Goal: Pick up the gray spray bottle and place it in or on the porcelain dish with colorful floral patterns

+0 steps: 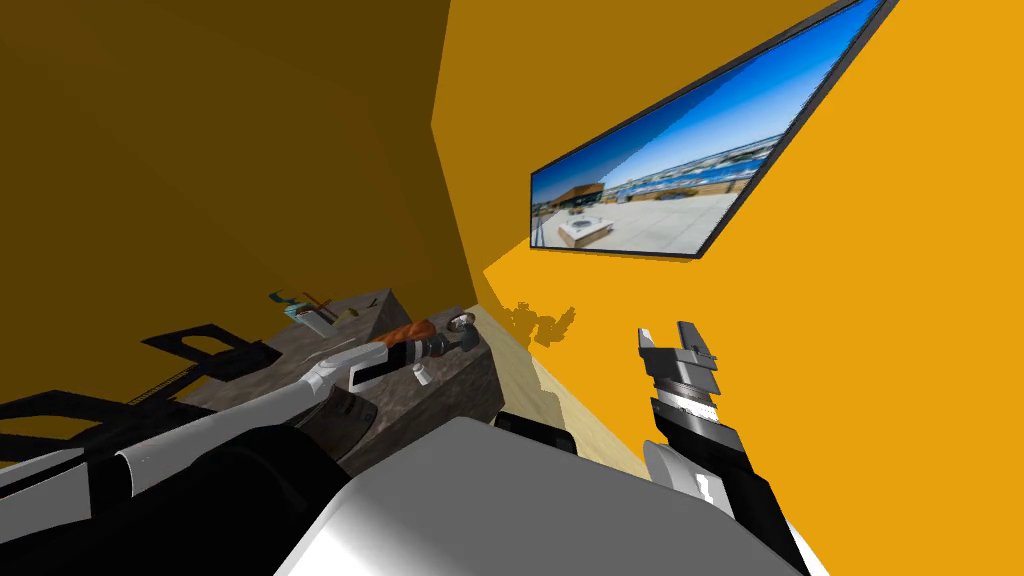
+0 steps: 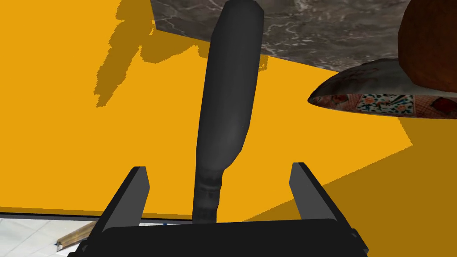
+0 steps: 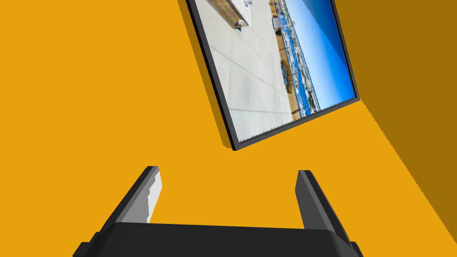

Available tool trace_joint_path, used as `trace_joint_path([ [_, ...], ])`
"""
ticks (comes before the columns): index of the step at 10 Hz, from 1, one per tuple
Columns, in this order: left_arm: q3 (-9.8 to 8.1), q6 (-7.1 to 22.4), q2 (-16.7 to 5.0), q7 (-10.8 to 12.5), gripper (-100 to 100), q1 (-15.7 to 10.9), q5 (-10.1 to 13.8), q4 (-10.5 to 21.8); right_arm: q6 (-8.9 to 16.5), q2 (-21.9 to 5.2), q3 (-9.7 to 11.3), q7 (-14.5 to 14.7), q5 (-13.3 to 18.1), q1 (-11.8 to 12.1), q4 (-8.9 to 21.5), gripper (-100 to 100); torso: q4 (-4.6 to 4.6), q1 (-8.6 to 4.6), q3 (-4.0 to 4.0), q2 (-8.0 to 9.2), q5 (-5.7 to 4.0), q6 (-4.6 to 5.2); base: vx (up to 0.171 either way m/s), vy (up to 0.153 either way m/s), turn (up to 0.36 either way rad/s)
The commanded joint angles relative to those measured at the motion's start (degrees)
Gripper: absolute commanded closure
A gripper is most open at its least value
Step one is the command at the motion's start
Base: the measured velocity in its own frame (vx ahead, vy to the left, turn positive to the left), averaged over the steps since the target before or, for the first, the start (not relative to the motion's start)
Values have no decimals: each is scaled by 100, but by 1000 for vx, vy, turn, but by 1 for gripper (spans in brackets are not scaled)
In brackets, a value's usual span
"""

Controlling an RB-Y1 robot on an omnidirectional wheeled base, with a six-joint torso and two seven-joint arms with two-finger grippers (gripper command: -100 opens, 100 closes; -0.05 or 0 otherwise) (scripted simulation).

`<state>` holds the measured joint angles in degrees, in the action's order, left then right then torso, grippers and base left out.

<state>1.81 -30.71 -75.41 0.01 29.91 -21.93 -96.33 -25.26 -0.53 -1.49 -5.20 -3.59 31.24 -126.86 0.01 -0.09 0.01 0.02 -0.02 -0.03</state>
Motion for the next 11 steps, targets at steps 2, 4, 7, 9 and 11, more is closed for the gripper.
trace_joint_path([
  [2, 128, 11, -373, 66, -100, -92, -76, 103, 0, 0, 0, 0, 0, 0, 0, 0, 0, -2, 0, 0, 0, 0, -10, -20, -113],
  [4, 289, 32, -760, 138, -100, -206, -161, 201, 0, 0, 0, 0, 0, 0, 0, 0, 0, 0, 0, 0, 0, -1, -10, -20, -124],
  [7, 486, 56, -1183, 225, -100, -344, -247, 296, 0, 0, 0, 0, 0, 0, 0, 0, 0, -4, 1, 1, -1, -1, -12, -27, -121],
  [9, 596, 66, -1396, 272, -100, -421, -290, 331, 0, 0, 0, 0, 0, 0, 0, 0, 1, -2, 2, 3, 0, -4, -11, -21, -90],
  [11, 553, 62, -1339, 257, 0, -386, -273, 318, 0, 0, -1, 0, 0, 1, 0, 0, 1, 2, 1, 1, 1, -5, -3, -4, -10],
])
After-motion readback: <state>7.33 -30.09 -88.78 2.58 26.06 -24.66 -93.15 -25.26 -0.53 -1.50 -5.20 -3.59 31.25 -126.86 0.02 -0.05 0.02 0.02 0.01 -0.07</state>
